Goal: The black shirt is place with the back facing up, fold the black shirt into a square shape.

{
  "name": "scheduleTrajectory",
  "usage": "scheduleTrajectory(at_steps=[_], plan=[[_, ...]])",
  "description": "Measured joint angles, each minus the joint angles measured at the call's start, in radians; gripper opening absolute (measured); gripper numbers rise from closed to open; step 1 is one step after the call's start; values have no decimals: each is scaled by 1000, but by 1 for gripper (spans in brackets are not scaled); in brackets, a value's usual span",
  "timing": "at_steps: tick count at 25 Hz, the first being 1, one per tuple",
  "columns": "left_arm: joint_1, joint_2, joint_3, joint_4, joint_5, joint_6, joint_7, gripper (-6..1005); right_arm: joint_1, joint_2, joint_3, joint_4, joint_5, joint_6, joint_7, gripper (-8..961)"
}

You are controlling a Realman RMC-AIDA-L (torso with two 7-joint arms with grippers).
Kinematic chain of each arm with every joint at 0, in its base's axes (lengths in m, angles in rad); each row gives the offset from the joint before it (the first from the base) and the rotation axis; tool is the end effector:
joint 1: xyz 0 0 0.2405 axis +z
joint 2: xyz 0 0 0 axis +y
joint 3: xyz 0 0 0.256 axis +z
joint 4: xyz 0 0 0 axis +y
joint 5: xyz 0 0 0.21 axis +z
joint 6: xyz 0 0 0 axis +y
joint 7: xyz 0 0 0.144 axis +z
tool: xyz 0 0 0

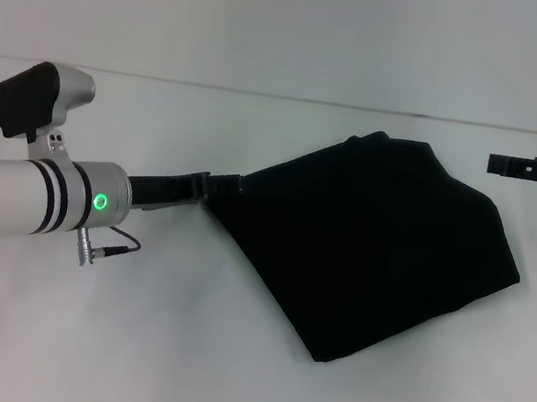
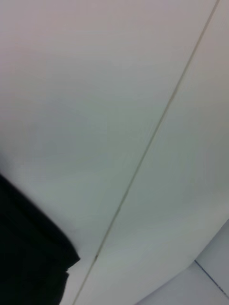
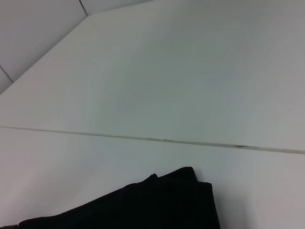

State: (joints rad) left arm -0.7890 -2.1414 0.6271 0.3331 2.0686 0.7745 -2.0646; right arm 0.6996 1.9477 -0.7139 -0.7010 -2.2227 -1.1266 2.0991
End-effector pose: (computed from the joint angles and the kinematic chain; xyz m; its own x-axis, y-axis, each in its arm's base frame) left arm -0.2597 0.4106 -0.0709 0.2010 0.7652 0.6116 0.9794 -0.1673 -0.1126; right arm 0.2727 0.4301 0.0690 0.5558 -0.6660 -0.4976 -0.8307 -0.4212 -0.3640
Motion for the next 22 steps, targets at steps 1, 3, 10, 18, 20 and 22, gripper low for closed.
scheduleTrajectory(at_steps=[1, 3, 10, 18, 20, 22], plan=[[-2, 0, -2, 0, -1, -1, 0, 830, 1, 0, -1, 0, 0, 1, 0, 908], [-6, -1, -3, 0, -3, -1, -3, 830, 3, 0, -1, 0, 0, 1, 0, 909], [-28, 0, 5, -14, 2, 4, -25, 827, 8, 0, 4, 0, 0, 3, -10, 909], [-33, 1, 27, -15, 3, 10, -24, 823, 10, 0, 4, 2, -2, 6, -12, 908], [-35, -3, 28, -13, 4, 8, -20, 787, 10, 0, 2, 5, -2, 11, -13, 909], [-37, -5, 28, -11, 4, 2, -18, 714, 9, 2, -2, 8, -3, 17, -13, 909]])
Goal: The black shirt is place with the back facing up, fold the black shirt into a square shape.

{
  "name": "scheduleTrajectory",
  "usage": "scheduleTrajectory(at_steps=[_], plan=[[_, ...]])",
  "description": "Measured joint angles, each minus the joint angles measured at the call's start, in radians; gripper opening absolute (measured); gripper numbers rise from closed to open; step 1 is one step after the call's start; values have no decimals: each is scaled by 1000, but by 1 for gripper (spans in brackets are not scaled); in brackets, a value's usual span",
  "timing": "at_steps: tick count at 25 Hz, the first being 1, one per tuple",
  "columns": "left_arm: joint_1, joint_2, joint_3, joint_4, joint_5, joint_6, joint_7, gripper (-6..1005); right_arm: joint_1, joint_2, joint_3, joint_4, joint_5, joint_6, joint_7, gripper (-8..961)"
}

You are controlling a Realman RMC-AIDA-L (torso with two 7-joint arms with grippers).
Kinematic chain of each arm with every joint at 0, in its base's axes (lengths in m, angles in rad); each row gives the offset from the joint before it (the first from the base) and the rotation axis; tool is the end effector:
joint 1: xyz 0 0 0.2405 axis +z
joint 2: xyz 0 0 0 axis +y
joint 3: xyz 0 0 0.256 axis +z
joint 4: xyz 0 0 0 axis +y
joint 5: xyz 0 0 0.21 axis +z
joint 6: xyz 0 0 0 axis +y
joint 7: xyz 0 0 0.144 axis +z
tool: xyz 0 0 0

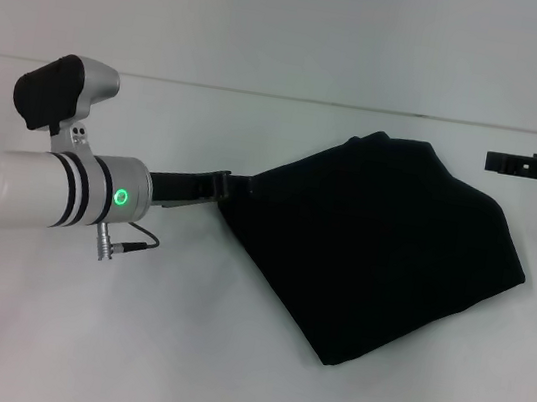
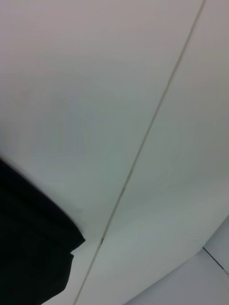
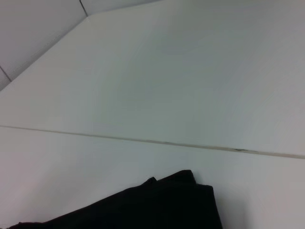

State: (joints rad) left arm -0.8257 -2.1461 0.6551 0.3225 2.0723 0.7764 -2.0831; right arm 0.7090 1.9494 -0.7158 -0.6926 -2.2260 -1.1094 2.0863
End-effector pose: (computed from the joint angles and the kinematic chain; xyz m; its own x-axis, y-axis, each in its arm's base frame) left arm -0.2434 0.4151 -0.0784 0.2277 0.7770 0.5869 0.9731 -0.2039 -0.1076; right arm 0.2710 0.4331 0.0673 0.5692 -0.6575 -0.4937 -0.8214 -0.4276 -0.3775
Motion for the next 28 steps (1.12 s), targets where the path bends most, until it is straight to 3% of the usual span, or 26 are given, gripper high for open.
scheduleTrajectory(at_steps=[14, 19, 24, 28], plan=[[-6, 0, 0, -2, -1, -17, -2, 128, -11, 3, -2, 6, -3, 4, 0, 900], [-8, 5, 0, -1, 0, -12, -3, 41, 0, -6, -1, 59, -3, 5, 2, 900], [-13, 9, 2, 3, 1, -8, -3, 40, 30, -27, 6, 164, -3, 29, 10, 899], [-21, 17, 19, 4, 2, -6, -2, 40, 51, -30, 3, 221, -3, 43, 12, 899]])
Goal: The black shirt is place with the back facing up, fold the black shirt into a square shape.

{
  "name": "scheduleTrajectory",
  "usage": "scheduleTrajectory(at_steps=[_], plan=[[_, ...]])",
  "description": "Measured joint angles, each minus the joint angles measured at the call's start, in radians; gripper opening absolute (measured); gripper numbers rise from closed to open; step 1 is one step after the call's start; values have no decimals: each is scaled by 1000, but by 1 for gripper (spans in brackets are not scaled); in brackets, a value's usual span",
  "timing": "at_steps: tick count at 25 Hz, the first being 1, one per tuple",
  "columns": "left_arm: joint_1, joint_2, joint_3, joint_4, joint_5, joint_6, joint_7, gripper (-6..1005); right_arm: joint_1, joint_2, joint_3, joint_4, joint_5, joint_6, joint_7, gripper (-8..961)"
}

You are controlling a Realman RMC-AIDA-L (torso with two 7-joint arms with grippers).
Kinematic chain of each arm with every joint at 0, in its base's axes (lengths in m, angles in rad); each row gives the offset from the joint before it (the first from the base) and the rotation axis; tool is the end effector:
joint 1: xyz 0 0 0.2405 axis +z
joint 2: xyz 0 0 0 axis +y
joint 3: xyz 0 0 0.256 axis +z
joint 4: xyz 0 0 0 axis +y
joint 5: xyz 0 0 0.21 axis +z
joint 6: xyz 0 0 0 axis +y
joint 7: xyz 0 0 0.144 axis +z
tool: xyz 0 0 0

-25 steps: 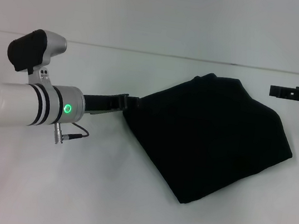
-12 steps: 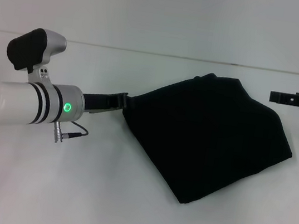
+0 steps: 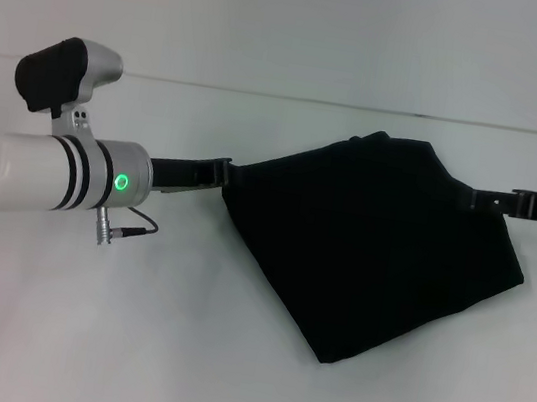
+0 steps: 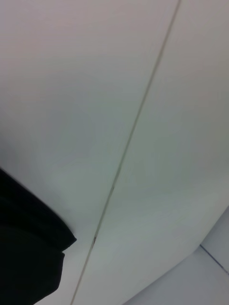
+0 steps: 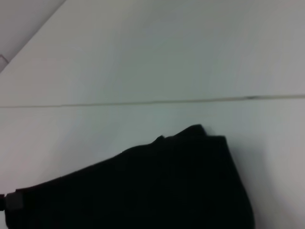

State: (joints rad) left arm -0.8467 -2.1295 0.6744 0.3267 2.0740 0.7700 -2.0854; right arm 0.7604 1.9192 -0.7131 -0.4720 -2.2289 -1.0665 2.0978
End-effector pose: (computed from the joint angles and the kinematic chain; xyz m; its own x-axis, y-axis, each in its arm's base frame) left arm -0.2380 0.4243 -0.0710 0.2668 0.7648 0.5864 0.9632 -0.2313 -0.1366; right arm 0.2843 0.4273 0.0363 0.4688 -0.7553 -0.4579 -0.8817 -0.3687 -0.2945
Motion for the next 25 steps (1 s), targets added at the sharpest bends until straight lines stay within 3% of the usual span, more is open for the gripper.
scheduleTrajectory(at_steps=[10, 18, 25], plan=[[-42, 37, 8, 5, 20, 0, -4, 40, 13, 35, 3, -22, 5, 18, -9, 898], [-92, 65, 8, 6, 34, 0, -18, 41, 11, 29, -9, -24, 0, 13, -4, 898], [-114, 74, 8, 6, 54, -5, -33, 40, 1, 28, -24, -15, -3, -16, -2, 897]])
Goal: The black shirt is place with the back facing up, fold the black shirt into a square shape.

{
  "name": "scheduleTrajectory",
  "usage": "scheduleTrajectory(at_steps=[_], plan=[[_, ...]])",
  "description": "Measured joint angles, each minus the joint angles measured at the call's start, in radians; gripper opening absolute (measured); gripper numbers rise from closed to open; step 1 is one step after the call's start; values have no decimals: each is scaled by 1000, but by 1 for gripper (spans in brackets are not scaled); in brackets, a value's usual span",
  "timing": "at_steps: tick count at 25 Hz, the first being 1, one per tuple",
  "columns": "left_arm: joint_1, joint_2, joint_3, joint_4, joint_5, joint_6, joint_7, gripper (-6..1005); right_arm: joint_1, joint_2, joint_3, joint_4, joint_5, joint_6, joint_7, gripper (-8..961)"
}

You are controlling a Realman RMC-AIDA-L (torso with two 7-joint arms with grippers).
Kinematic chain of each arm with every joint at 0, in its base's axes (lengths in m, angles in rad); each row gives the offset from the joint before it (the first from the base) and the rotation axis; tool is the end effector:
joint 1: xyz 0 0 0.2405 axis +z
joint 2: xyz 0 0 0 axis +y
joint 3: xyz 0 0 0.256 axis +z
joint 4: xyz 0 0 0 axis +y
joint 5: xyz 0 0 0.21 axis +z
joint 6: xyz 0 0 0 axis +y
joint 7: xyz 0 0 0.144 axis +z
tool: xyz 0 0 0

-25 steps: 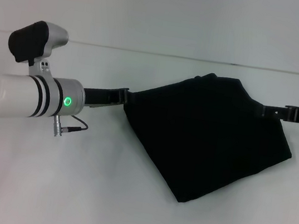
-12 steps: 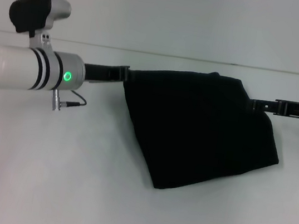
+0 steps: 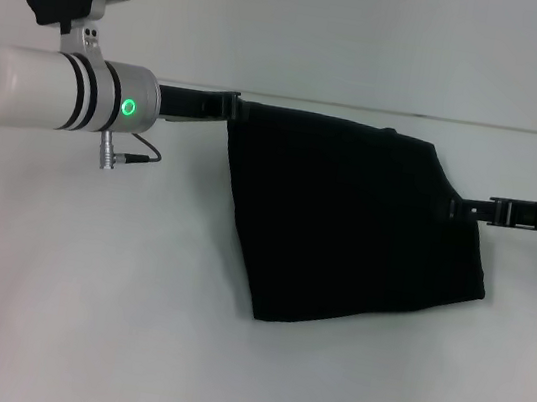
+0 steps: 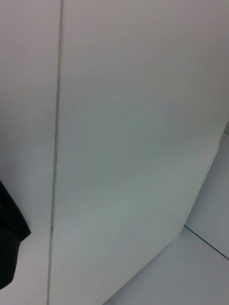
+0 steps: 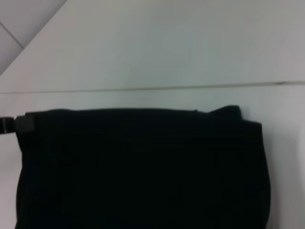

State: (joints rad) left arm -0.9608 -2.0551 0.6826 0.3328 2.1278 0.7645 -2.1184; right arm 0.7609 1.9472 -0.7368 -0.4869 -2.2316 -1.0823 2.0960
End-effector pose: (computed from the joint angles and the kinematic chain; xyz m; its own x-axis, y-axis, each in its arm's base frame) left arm -0.2045 0.4653 -0.0359 0.3938 0.7064 0.5881 0.9186 -0.3248 -0.2251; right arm 0.2768 0.4227 0.0220 0.4851 -0.7619 -0.4292 -0.8736 -0.4007 -0.2762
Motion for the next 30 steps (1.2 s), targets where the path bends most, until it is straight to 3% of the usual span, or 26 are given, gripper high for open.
scheduleTrajectory(at_steps=[5, 17, 20, 30], plan=[[-7, 5, 0, 0, 0, -5, 0, 40, 1, 0, 0, 10, 0, -18, 1, 897], [-9, 9, -3, 0, 11, -7, 0, 41, 12, 23, -1, 47, 2, 8, -8, 837], [-9, 9, -2, 0, 13, -13, 0, 40, 5, 22, -1, 44, 4, 4, -9, 634], [-9, 9, -1, 1, 20, -18, -1, 41, 1, 18, 3, 44, 4, 17, -27, 183]])
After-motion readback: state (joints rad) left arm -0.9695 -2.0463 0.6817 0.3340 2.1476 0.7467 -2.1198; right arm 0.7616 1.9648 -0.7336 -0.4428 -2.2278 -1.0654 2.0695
